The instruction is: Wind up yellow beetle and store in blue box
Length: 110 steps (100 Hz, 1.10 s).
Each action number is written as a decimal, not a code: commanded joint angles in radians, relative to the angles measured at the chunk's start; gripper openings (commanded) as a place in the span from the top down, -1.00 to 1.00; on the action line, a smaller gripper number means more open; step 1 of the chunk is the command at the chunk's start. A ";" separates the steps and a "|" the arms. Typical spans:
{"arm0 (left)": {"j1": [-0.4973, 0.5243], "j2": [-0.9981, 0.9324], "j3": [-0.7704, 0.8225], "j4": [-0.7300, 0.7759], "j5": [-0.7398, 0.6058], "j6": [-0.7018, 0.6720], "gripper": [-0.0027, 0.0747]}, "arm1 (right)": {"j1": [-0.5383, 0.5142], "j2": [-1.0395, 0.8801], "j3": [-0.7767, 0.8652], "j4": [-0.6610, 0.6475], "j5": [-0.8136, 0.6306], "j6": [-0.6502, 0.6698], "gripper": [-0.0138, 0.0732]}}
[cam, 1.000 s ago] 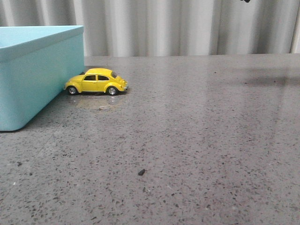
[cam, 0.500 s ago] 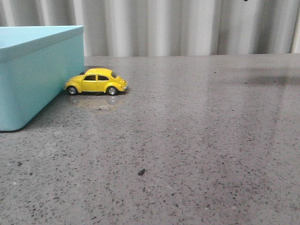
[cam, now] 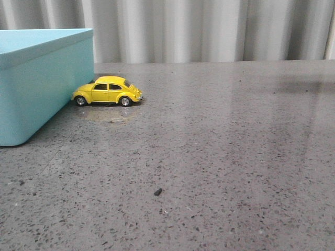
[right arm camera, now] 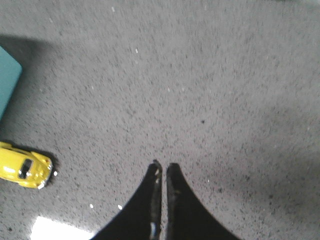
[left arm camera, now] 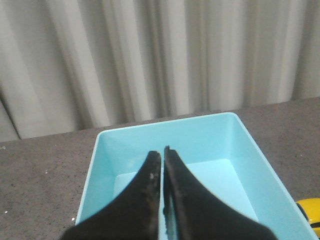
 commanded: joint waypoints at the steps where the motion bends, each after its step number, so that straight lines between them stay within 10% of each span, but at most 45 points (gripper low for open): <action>1: -0.029 0.057 -0.096 -0.004 -0.028 -0.011 0.99 | -0.001 -0.080 -0.030 0.009 -0.080 -0.011 0.82; 63: -0.199 0.370 -0.369 -0.004 0.058 0.161 0.94 | -0.001 -0.262 -0.026 0.009 -0.100 -0.044 0.82; 95: -0.232 0.441 -0.427 -0.004 0.064 0.184 -0.28 | -0.001 -0.350 0.103 0.009 -0.159 -0.046 0.82; 110: -0.249 0.482 -0.467 0.000 0.066 0.206 -0.39 | -0.001 -0.412 0.213 0.009 -0.205 -0.046 0.82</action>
